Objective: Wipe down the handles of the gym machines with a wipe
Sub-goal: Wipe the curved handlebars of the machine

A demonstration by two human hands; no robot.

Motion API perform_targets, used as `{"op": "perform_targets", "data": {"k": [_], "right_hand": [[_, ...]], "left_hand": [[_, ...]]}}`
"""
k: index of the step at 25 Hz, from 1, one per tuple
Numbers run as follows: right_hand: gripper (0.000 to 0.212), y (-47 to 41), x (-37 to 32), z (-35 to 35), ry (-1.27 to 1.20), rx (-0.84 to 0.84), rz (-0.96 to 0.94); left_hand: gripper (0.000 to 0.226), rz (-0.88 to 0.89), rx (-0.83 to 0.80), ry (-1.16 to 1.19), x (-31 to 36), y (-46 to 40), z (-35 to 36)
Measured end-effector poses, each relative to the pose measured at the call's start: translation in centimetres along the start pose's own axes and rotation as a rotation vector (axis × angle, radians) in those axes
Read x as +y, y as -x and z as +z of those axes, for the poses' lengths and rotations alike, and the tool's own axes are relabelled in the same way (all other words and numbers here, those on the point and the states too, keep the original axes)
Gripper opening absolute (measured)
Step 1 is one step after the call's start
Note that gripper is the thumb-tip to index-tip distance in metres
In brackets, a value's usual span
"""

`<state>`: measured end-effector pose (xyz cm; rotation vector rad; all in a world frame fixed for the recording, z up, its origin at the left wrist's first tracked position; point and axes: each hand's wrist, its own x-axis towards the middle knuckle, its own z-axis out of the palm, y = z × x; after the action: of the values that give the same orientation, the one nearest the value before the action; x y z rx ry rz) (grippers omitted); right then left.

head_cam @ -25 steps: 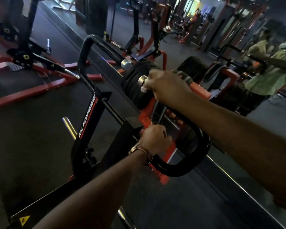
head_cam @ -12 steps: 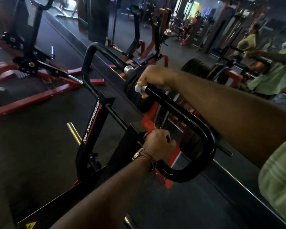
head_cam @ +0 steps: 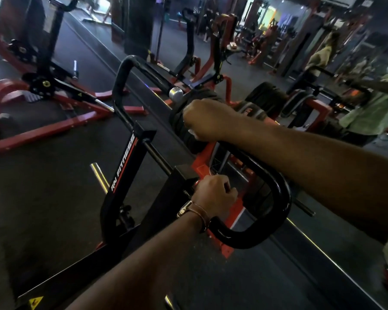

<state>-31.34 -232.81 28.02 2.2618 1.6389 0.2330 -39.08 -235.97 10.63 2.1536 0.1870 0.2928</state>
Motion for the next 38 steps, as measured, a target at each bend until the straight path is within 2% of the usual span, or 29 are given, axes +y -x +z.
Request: {"op": "perform_targets", "data": {"k": [1,3,5,7,8,9,11,14,18,22,26,28,31,35,38], "right_hand": [[0.02,-0.7,-0.5,-0.5,0.051,-0.065,0.039],[0.027,-1.6,-0.6,-1.6,-0.135,-0.07,0.292],[0.038,-2.3,1.7,-0.9,-0.533,-0.035,0.584],[0.027,-1.0,3.1,-0.1,-0.983,0.077,0.765],[0.022,-0.1,3.4,0.7,-1.104,0.142,0.818],[0.018,1.2,3.5,1.2,-1.123,0.201,0.828],[0.01,5.1,3.0,1.0,-0.942,0.252,0.736],[0.012,9.7,2.6,0.0,-0.601,0.271,0.492],[0.014,7.3,1.1,0.4,-0.253,0.248,0.236],[0.014,7.4,-0.5,-0.2,-0.182,0.214,0.159],[0.014,15.6,-3.0,-0.3,-0.078,0.109,0.187],[0.016,17.6,-4.0,-0.2,-0.063,0.092,0.241],[0.017,14.3,-2.8,0.1,-0.075,0.183,0.312],[0.02,10.0,-1.4,-1.0,-0.41,0.262,0.409],[0.023,13.8,-0.5,0.3,-0.551,0.344,0.531]], "left_hand": [[0.028,0.002,0.005,-0.002,0.0,0.0,0.0],[0.032,0.01,0.024,-0.006,-0.1,0.0,0.0],[0.033,0.022,0.049,-0.006,-0.1,0.1,-0.1],[0.028,0.034,0.05,0.004,-0.1,0.1,-0.1],[0.026,0.031,0.046,0.006,-0.2,0.1,0.0],[0.025,0.025,0.045,-0.001,-0.2,0.0,-0.1],[0.028,0.018,0.046,-0.029,-0.2,0.0,-0.1],[0.03,0.007,0.028,-0.049,0.2,0.0,-0.1],[0.023,-0.094,-0.131,-0.283,2.1,0.1,-0.7],[0.028,-0.048,-0.254,-0.541,3.5,0.8,-1.1],[0.033,-0.06,-0.307,-0.561,3.2,0.7,-1.0],[0.031,-0.078,-0.314,-0.528,3.1,0.3,-1.1],[0.028,-0.064,-0.344,-0.568,3.2,0.5,-1.2],[0.022,-0.057,-0.334,-0.532,3.3,0.6,-1.2],[0.018,-0.084,-0.297,-0.429,2.8,0.5,-1.3]]}}
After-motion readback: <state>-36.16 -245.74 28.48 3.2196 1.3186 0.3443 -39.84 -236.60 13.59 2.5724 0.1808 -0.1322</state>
